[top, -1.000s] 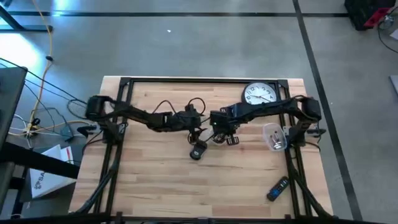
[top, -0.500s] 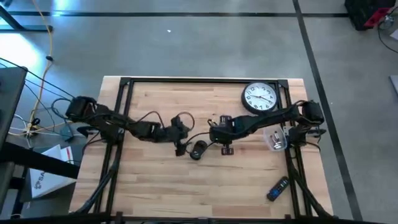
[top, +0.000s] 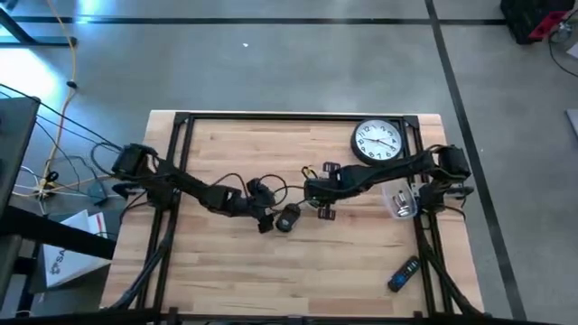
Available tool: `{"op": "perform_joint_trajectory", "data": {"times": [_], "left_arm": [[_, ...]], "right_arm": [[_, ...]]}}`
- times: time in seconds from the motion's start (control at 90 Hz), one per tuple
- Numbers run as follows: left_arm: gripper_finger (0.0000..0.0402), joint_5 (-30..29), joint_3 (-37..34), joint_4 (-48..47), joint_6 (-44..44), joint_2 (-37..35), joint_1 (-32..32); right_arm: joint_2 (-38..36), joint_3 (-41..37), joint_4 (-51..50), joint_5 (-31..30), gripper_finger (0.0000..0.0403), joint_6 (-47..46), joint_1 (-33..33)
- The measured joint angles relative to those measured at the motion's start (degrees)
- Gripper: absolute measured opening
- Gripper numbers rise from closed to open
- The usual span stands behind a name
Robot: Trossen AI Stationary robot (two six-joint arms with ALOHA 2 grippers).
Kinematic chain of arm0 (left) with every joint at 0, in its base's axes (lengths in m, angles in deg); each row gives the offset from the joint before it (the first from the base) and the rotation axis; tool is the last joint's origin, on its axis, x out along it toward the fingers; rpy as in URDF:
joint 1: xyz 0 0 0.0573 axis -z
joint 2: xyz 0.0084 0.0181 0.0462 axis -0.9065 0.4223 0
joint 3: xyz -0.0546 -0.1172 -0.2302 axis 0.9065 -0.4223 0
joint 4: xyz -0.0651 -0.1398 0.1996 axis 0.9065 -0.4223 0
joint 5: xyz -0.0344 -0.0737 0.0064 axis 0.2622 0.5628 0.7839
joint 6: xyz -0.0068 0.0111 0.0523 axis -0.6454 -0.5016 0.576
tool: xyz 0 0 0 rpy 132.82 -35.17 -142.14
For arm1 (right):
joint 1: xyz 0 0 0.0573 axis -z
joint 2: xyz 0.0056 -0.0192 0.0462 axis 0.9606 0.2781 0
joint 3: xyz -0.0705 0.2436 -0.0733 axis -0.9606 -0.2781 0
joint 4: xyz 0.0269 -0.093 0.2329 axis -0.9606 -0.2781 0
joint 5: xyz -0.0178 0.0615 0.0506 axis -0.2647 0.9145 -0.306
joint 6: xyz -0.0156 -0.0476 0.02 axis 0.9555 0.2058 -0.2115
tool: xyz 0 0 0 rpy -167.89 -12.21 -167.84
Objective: Insert battery
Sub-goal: Insert the brown battery into the mouse's battery compartment
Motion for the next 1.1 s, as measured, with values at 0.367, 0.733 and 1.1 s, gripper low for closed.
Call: {"op": "perform_joint_trajectory", "data": {"times": [0.367,0.733,1.1], "left_arm": [[0.0296,0.72,0.02,2.07,-4.09,1.61,4.01],[0.0296,0.66,0.03,0.96,-3.8,1.61,5.04],[0.0296,0.68,0.03,-0.33,-4.72,1.61,5.85]], "right_arm": [[0.02,0.0,0.87,0.35,0.0023,-1.88,0.02],[0.02,0.0,1.31,0.35,0.0022,-5.28,-0.14],[0.02,0.0,1.91,0.34,0.0022,-5.74,-0.81]]}}
